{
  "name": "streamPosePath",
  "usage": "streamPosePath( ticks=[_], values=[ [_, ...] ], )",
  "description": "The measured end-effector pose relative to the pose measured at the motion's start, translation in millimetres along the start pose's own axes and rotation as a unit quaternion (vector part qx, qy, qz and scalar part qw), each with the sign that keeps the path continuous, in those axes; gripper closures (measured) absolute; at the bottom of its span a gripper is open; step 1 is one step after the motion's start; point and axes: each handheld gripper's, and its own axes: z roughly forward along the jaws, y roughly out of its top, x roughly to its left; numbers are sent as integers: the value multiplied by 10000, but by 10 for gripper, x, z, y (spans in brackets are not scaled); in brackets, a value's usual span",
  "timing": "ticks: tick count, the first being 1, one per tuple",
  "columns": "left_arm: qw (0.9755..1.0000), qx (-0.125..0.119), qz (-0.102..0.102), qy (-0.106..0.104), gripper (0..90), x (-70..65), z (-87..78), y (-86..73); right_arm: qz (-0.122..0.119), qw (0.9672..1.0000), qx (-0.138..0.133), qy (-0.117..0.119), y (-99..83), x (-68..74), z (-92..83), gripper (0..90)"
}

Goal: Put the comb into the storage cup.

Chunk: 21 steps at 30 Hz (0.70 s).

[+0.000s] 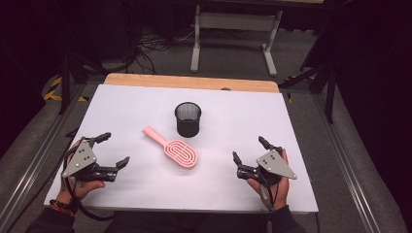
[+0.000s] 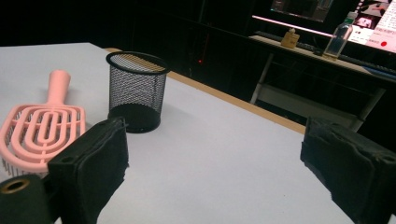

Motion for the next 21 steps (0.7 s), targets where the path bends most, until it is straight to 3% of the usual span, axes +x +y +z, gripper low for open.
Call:
streamPosePath(
  ticks=[4, 6, 10, 11, 12, 21],
  values=[
    [10000, -14, 90, -9, 86, -17, 19, -32, -113, 9999, 24, 102, -14, 42, 4, 81],
    [9999, -14, -48, -96, 80, -20, 37, -63, -129, 9998, 27, 130, -26, 52, 2, 81],
    [9998, -21, -108, -180, 77, -9, 49, -94, -80, 9998, 12, 153, -36, 57, -3, 83],
    [9998, -26, -101, -176, 78, 2, 54, -95, 94, 9996, -40, 254, -29, 48, -10, 83],
    [9997, -56, -156, -160, 79, 11, 59, -98, 124, 9995, -56, 268, -25, 47, -10, 83],
    [9994, -166, -266, -170, 106, 104, 142, -37, -58, 9995, -51, 312, -33, 93, 28, 83]
  ],
)
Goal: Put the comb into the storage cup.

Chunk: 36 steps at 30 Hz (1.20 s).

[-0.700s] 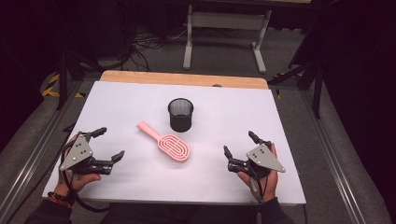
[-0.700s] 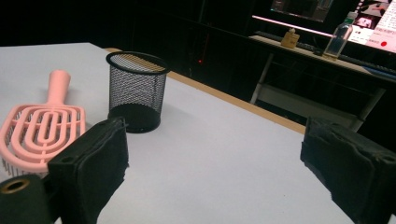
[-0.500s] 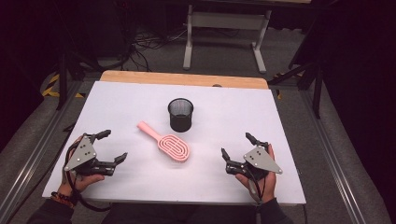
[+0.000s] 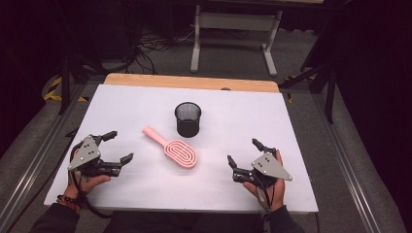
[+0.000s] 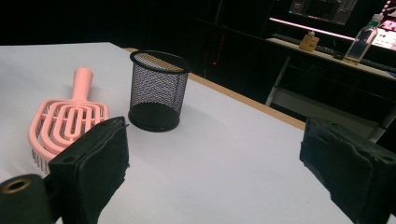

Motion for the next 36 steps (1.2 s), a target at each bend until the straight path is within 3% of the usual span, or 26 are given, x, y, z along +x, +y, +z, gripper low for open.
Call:
streamPosePath(
  ticks=[4, 9, 18, 23, 28, 29, 36],
  values=[
    [9999, 22, -5, -99, 125, 34, 75, 72, -65, 10000, 26, -22, -2, 8, 1, 83],
    [10000, 55, -63, 16, 234, 84, 208, 189, -113, 9998, 152, -7, -35, 23, 35, 85],
    [9985, 495, -251, -33, 614, 224, 532, 280, -49, 9996, 267, 29, -81, 14, 79, 87],
    [9968, 731, -275, -145, 881, 305, 756, 268, -46, 9996, 290, 17, -92, 0, 103, 90],
    [9950, 914, -375, -139, 897, 346, 903, 256, 18, 9994, 342, 18, -124, -15, 143, 91],
    [9936, 1046, -391, -143, 898, 356, 979, 253, 55, 9993, 361, 36, -134, -18, 152, 92],
    [9891, 1434, -293, -170, 898, 355, 1185, 303, 47, 9992, 404, 55, -153, -19, 168, 92]
  ],
)
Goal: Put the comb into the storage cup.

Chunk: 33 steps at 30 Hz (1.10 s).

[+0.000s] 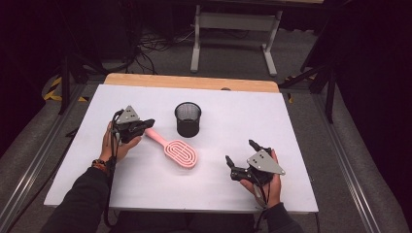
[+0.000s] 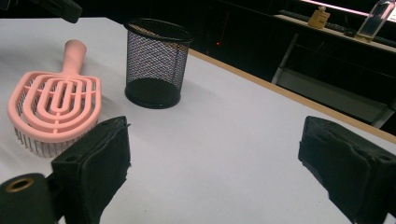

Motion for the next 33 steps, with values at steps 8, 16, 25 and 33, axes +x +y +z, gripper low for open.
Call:
streamPosePath(
  ticks=[8, 16, 25, 33],
  values=[
    [9984, 563, 25, 36, 898, 29, 216, 64, 23, 10000, 79, 39, -20, -13, 40, 94],
    [9916, 1275, 174, 103, 898, -25, 361, 67, -45, 10000, 52, 43, -4, -9, 57, 95],
    [9822, 1855, 204, 193, 898, 28, 371, -7, -71, 9998, 81, 166, 8, -11, 120, 98],
    [9821, 1870, 200, 116, 898, 45, 305, -84, -91, 9998, 128, 151, -10, -24, 109, 99]
  ],
)
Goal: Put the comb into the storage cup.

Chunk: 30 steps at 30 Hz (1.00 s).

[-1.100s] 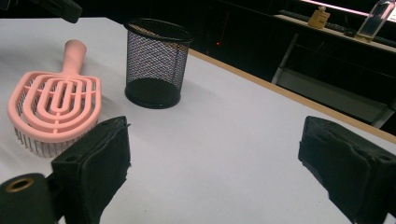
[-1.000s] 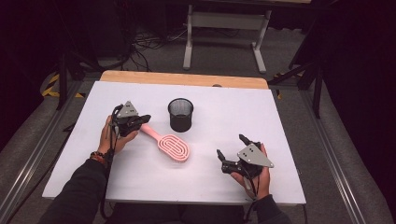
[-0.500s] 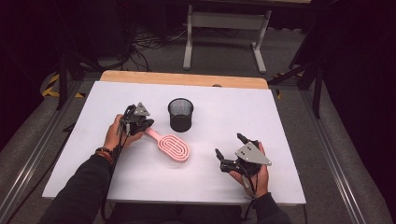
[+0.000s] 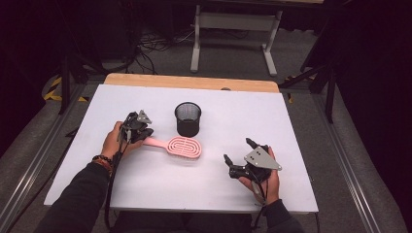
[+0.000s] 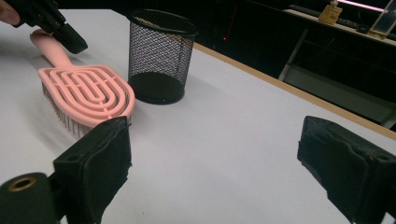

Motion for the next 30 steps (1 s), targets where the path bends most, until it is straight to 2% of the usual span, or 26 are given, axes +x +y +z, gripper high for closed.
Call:
streamPosePath(
  ticks=[3, 5, 8, 13, 19, 21, 23, 24, 25, 27, 30],
  values=[
    [9999, 65, 159, -2, 897, -43, -26, -4, -9, 10000, 18, 5, -5, 2, -9, 99],
    [9998, 87, 150, -19, 897, -57, -38, -9, -17, 10000, 20, -6, -6, -1, -12, 99],
    [9997, 37, 216, -127, 898, -112, -84, -37, 3, 10000, 27, -14, -13, -14, -13, 99],
    [9987, 146, 341, -345, 897, -204, -134, -78, -14, 10000, 49, 1, -13, -6, -6, 99],
    [9971, 222, 389, -617, 896, -245, -182, -101, -52, 10000, 69, 14, -12, 4, -2, 100],
    [9975, 224, 350, -577, 890, -244, -198, -103, -16, 10000, 41, 16, -5, 0, 5, 100],
    [9968, 307, 370, -644, 891, -230, -205, -112, -28, 10000, 53, 39, 0, -3, 24, 101],
    [9970, 327, 388, -589, 885, -229, -210, -118, -27, 10000, 34, 56, 6, -6, 31, 101],
    [9976, 292, 327, -528, 868, -227, -217, -132, -22, 10000, 20, 71, 7, -10, 36, 101],
    [9975, 206, 259, -622, 867, -220, -228, -159, -8, 10000, 35, 89, 4, -9, 46, 102],
    [9976, 113, 247, -639, 864, -212, -233, -182, -28, 9999, 42, 93, 2, -1, 30, 102]
  ],
)
